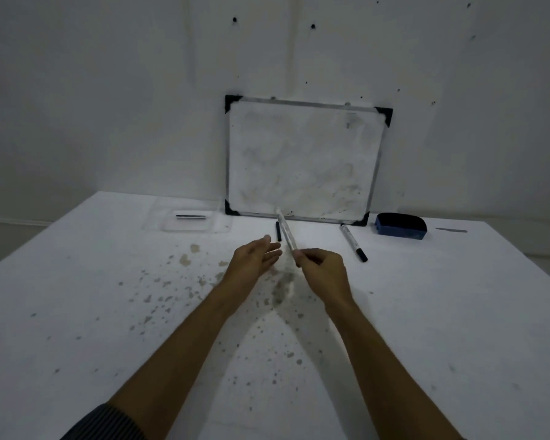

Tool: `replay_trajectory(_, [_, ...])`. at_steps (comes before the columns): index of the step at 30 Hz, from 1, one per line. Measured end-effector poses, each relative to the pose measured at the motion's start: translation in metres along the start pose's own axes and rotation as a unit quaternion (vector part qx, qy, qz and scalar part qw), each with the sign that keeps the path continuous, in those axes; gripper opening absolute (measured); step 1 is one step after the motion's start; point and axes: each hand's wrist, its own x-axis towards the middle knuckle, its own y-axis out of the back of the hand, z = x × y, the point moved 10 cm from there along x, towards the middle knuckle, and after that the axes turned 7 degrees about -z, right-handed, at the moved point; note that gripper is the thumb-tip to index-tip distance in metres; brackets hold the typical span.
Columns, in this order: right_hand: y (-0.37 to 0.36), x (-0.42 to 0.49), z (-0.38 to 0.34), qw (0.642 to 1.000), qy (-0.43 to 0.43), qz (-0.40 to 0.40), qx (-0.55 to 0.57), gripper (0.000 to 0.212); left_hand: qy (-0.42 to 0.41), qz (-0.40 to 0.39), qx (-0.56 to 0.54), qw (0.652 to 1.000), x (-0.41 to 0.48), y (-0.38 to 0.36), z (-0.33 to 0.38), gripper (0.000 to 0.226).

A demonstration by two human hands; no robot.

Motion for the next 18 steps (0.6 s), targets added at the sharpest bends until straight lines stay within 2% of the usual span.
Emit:
replay_trajectory(4, [-0.030, -0.035, -0.036, 0.985, 0.131, -0.050, -0.099, 0.025, -0.028, -0.013, -0.092, 0.995, -0.012, 0.000, 0.020, 0.033])
replay_trajectory(6, [-0.041, -0.046, -0.040, 0.976, 0.164, -0.067, -0.129, 0.027, -0.049, -0.012, -0.080, 0.995, -0.019, 0.004, 0.030, 0.033])
replay_trajectory(8, [-0.036, -0.045, -0.041, 0.977, 0.165, -0.051, -0.129, 0.037, -0.072, -0.019, 0.006, 0.997, -0.025, 0.005, 0.038, 0.029])
replay_trajectory(10, [-0.020, -0.035, -0.038, 0.986, 0.141, -0.017, -0.089, 0.043, -0.122, -0.007, 0.158, 0.980, -0.034, 0.006, 0.049, 0.024])
replay_trajectory(11, [-0.013, -0.030, -0.035, 0.990, 0.129, -0.005, -0.064, 0.044, -0.159, 0.003, 0.255, 0.954, -0.040, 0.005, 0.055, 0.027])
replay_trajectory(13, [-0.007, -0.020, -0.024, 0.994, 0.110, 0.000, -0.005, 0.046, -0.224, 0.011, 0.451, 0.864, -0.052, -0.004, 0.057, 0.040])
replay_trajectory(15, [-0.006, -0.015, -0.003, 0.996, 0.070, -0.003, 0.051, 0.052, -0.270, 0.001, 0.562, 0.782, -0.059, -0.014, 0.051, 0.046])
replay_trajectory(18, [-0.010, -0.011, 0.012, 0.997, 0.043, -0.021, 0.055, 0.059, -0.312, -0.022, 0.601, 0.736, -0.060, -0.032, 0.048, 0.046])
